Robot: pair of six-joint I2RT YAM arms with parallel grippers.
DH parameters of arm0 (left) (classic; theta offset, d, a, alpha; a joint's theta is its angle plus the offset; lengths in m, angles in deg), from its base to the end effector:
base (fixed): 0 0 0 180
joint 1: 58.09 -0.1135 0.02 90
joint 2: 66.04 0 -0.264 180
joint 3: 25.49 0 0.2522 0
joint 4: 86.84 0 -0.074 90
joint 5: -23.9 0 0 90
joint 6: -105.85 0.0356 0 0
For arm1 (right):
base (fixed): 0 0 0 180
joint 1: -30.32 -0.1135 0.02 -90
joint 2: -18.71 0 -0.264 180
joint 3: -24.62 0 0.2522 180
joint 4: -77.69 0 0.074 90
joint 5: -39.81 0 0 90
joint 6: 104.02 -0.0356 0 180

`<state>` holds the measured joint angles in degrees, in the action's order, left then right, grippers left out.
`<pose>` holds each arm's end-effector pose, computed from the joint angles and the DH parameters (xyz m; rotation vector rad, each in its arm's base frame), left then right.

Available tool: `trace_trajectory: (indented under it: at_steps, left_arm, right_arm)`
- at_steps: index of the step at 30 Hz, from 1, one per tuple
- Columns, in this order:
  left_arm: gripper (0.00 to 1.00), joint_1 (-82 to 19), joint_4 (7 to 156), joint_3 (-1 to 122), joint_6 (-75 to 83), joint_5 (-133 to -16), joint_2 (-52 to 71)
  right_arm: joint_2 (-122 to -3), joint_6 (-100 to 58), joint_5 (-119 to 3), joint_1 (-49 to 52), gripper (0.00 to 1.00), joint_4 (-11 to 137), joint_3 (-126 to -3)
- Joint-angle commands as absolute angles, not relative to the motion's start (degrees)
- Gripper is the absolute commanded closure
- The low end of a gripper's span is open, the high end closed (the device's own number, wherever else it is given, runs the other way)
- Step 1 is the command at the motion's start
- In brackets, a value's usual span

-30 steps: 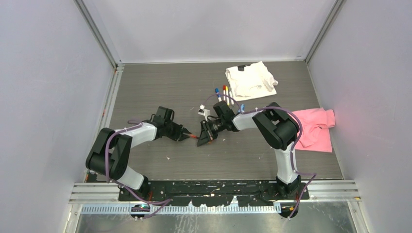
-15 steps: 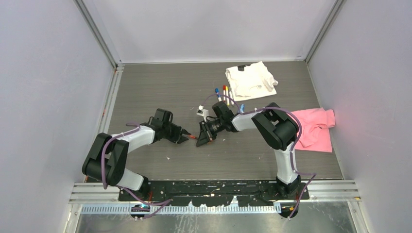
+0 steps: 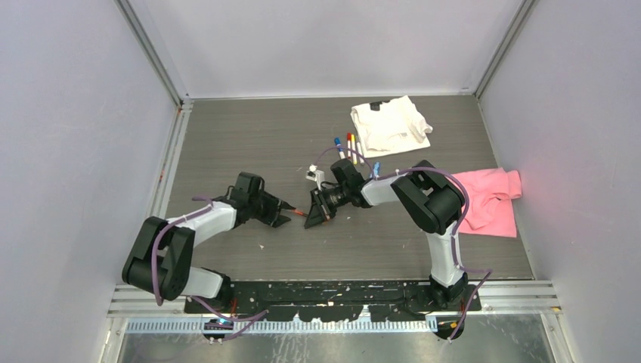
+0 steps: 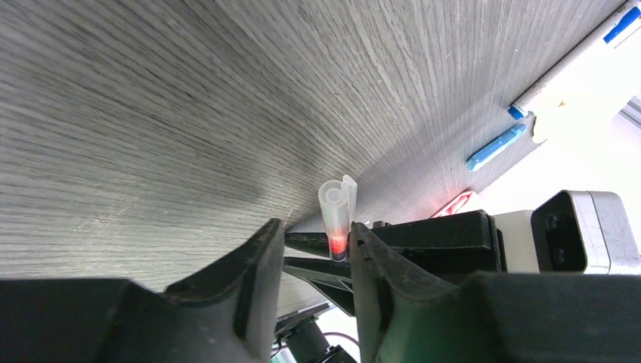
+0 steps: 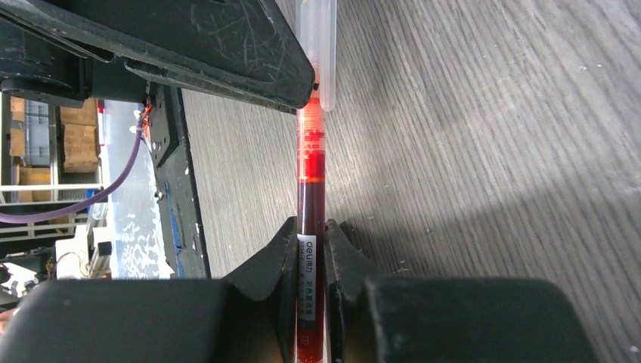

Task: Insert the pens into the pen caps
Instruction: Insert the pen cap onto the pen, then press the pen cap onto the pen.

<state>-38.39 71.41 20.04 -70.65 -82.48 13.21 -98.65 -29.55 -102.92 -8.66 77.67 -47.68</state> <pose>0.2243 -0.0910 0.1438 -1.4615 2.4478 -0.9540 0.2830 0.2654 0.1018 -0.9792 2.2731 1.5274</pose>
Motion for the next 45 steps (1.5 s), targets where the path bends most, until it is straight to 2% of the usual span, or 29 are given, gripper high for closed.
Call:
trace_trajectory:
  at_steps: [1,6,7,10,11,16,21,28,31,37,45]
  left_arm:
    - [0.59,-39.0,73.0,19.5,-70.0,-83.8,11.1]
    - [0.56,-39.2,73.6,19.6,-69.9,-83.9,9.7]
    - [0.52,-39.2,73.7,19.6,-69.8,-83.9,9.2]
    - [0.49,-39.3,73.6,19.5,-69.5,-83.9,7.5]
    - [0.45,-39.4,73.6,19.5,-69.4,-83.9,6.6]
    - [0.4,-39.5,71.4,19.0,-68.1,-84.7,2.7]
    - [0.38,-40.0,70.6,18.4,-65.1,-86.3,-3.9]
    - [0.11,-41.3,71.6,20.3,-55.8,-85.8,-16.0]
    - [0.05,-42.6,76.1,20.7,-51.1,-87.9,-18.7]
    - [0.0,-46.2,87.0,21.5,-46.5,-95.0,-19.0]
    - [0.0,-48.2,103.5,22.2,-49.4,-98.6,-14.9]
  right_arm:
    - [-98.1,-28.7,-100.4,-8.7,0.99,79.9,-46.3]
    - [-97.9,-28.9,-101.1,-8.7,0.99,81.0,-45.9]
    - [-97.8,-29.0,-101.2,-8.7,0.99,81.2,-45.8]
    - [-97.7,-29.4,-101.6,-8.7,0.99,82.1,-45.4]
    - [-97.7,-29.8,-101.8,-8.7,0.99,82.6,-45.3]
    - [-96.7,-31.5,-102.7,-8.7,0.99,86.0,-44.2]
    - [-95.1,-31.8,-103.1,-8.2,0.99,87.6,-43.4]
    - [-91.0,-32.2,-104.4,-6.6,0.99,90.2,-41.8]
    - [-88.6,-32.5,-104.8,-5.7,0.99,90.5,-41.6]
    - [-82.6,-34.4,-106.1,-3.2,0.99,91.8,-40.9]
    - [-74.7,-36.1,-107.7,-0.5,0.99,91.7,-40.2]
